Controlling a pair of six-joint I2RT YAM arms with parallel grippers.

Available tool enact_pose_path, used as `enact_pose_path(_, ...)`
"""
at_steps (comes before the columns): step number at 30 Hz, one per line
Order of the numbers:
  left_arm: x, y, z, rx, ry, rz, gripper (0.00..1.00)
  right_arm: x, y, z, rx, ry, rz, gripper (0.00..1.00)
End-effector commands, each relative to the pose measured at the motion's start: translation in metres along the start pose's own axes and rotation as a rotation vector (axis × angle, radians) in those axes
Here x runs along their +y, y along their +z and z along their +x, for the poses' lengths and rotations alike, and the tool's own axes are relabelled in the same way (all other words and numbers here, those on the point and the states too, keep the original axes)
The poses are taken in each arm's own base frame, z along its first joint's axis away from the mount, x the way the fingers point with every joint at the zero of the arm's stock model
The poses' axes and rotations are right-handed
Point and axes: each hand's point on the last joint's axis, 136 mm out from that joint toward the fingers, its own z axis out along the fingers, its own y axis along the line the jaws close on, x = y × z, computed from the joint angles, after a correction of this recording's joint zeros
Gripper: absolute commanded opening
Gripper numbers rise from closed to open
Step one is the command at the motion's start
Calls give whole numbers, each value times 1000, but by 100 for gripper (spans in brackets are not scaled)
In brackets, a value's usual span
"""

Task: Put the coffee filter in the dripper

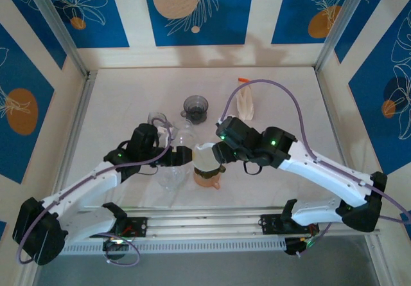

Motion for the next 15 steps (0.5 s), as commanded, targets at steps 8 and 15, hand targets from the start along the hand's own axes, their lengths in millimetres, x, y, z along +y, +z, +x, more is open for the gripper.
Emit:
enact_pose_path(8,-34,-40,-19,-128,115,10,74,-11,-18,17,-125,37,-29,56)
enact_pose_path(15,-1,-55,-18,-247,107,-125,84,-16,8,73,-69,153,-105,60)
